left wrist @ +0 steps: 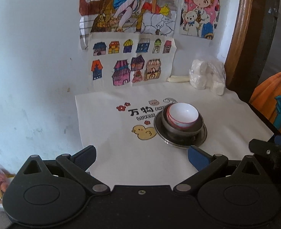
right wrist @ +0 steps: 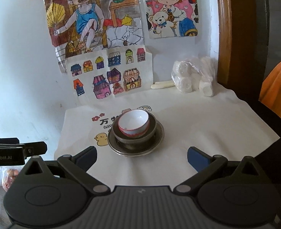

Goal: Organize plates and bowls

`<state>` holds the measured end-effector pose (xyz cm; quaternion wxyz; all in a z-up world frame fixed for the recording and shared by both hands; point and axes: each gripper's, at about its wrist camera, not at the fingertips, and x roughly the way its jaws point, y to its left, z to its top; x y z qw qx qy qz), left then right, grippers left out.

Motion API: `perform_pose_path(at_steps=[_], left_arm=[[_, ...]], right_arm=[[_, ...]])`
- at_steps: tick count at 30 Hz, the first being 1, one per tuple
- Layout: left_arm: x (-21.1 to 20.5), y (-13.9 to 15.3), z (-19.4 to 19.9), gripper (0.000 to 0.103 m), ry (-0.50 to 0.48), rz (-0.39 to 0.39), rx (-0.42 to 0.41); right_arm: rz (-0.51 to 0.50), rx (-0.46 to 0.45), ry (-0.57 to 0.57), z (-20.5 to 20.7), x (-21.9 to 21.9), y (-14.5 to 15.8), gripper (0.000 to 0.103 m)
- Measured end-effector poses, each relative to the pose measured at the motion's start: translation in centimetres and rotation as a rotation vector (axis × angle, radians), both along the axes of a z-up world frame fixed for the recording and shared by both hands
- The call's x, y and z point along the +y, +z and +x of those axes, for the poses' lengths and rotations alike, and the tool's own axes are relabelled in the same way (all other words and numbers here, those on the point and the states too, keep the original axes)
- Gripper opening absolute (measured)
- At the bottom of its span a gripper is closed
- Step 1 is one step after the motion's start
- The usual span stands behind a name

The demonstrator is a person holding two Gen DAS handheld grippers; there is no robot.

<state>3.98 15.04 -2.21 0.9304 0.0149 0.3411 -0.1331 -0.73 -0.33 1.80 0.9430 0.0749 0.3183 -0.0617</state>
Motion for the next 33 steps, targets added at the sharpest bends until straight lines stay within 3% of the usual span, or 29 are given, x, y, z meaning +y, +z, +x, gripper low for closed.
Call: perform_pose_path(at_steps=[8, 33], left_arm=[[-0.14, -0.84, -0.69, 0.102, -0.038, 0.021, 0.020], [-0.36, -0.56, -0.82, 0.102, -0.043, 0.028, 0.021]], right_arm=[[-0.009, 0.043, -0.013, -0.79, 0.06, -0.42, 0.103], [0.006, 0.058, -0.013, -0.84, -0.31, -0.41, 0.103]])
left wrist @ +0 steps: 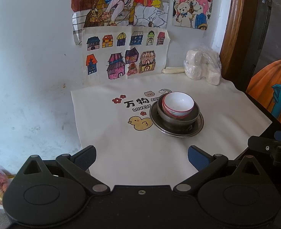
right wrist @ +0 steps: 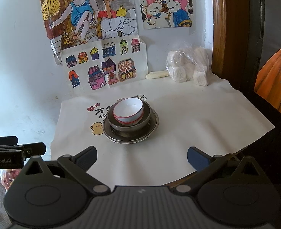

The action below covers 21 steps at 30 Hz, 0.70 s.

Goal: Organize plates and bowls

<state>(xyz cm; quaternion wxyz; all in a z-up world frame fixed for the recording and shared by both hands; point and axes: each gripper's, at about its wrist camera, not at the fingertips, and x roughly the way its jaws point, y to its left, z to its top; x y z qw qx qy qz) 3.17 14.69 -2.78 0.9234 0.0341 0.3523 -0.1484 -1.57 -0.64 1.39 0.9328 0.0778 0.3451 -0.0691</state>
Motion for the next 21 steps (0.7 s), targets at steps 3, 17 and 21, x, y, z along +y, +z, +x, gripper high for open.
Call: perform_pose_path(at_steps=[3, 17, 21], left_arm=[[0.01, 0.03, -0.05, 0.102, 0.000, 0.000, 0.000], [0.18, 0.07, -0.26, 0.102, 0.005, 0.000, 0.000], [0.37, 0.11, -0.25, 0.102, 0.008, -0.002, 0.000]], right_arm=[[0.000, -0.001, 0.000, -0.02, -0.04, 0.00, 0.103], [-0.002, -0.005, -0.001, -0.18, 0.17, 0.28, 0.103], [-0.002, -0.006, -0.002, -0.15, 0.18, 0.24, 0.103]])
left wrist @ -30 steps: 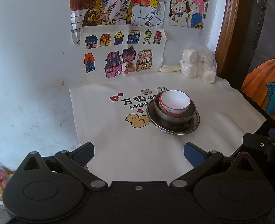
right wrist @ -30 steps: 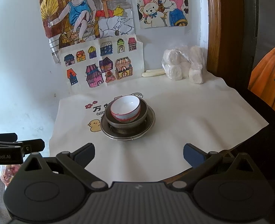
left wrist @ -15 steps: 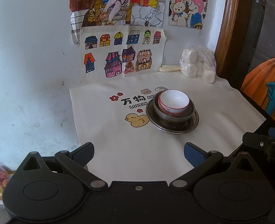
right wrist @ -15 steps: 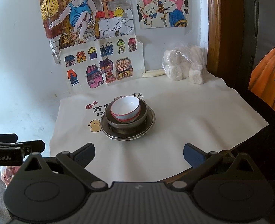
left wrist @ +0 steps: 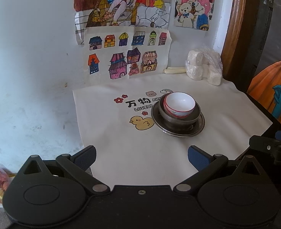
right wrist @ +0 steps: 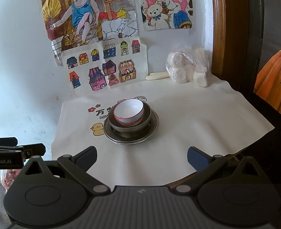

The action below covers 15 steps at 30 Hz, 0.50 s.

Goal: Organize plates and bowls

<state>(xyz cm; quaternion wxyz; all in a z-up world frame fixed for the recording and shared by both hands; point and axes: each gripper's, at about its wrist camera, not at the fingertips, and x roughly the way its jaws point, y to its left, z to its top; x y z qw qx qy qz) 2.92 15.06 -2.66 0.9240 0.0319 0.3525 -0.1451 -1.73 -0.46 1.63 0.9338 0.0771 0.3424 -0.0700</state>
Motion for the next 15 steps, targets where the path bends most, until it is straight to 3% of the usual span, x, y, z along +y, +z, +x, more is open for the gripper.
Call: perform_pose_path(at_steps=[15], left_arm=[[-0.01, 0.02, 0.15, 0.102, 0.000, 0.001, 0.001]], right_arm=[[0.000, 0.000, -0.001, 0.16, 0.05, -0.02, 0.103]])
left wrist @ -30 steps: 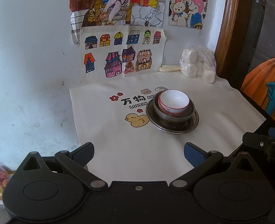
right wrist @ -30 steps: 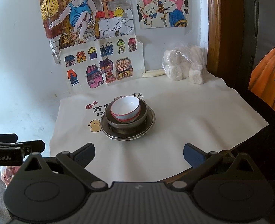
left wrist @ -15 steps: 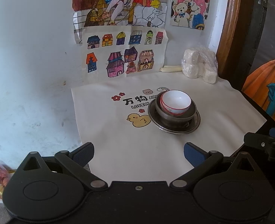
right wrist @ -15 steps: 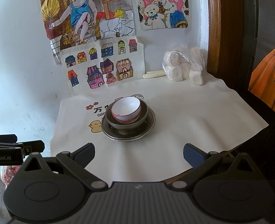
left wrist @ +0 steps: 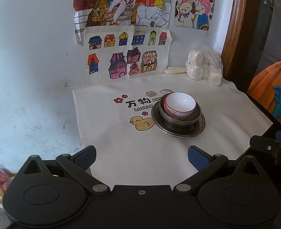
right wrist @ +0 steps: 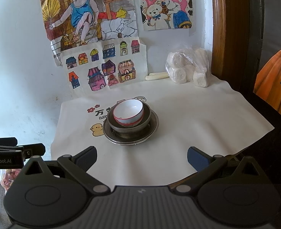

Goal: Organize plates and bowls

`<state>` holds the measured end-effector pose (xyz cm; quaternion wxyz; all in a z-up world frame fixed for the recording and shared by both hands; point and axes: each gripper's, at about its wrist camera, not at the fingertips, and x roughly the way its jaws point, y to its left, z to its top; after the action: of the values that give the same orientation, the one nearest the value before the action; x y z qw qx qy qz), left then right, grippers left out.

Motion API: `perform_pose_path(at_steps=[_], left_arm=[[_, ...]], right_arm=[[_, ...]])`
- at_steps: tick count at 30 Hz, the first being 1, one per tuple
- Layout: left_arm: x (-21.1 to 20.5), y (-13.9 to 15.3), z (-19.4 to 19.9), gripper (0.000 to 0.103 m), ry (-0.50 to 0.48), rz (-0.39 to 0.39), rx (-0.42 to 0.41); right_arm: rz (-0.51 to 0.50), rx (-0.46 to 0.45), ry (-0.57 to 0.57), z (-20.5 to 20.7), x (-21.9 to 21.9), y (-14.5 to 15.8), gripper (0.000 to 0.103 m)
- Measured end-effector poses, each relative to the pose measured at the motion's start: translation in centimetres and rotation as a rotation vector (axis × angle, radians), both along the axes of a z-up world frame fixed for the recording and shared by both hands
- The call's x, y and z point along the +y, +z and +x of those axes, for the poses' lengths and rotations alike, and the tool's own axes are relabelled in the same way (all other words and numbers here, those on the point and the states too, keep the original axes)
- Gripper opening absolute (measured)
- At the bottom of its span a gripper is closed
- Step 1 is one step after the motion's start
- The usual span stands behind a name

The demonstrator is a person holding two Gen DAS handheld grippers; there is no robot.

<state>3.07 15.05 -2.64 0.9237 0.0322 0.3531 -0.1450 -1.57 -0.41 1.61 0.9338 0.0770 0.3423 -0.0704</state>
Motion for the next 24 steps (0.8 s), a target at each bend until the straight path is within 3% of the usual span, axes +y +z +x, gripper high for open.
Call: perform_pose_path(at_steps=[24], left_arm=[[0.03, -0.05, 0.21, 0.102, 0.001, 0.001, 0.003]], right_arm=[[0.002, 0.002, -0.001, 0.14, 0.10, -0.03, 0.103]])
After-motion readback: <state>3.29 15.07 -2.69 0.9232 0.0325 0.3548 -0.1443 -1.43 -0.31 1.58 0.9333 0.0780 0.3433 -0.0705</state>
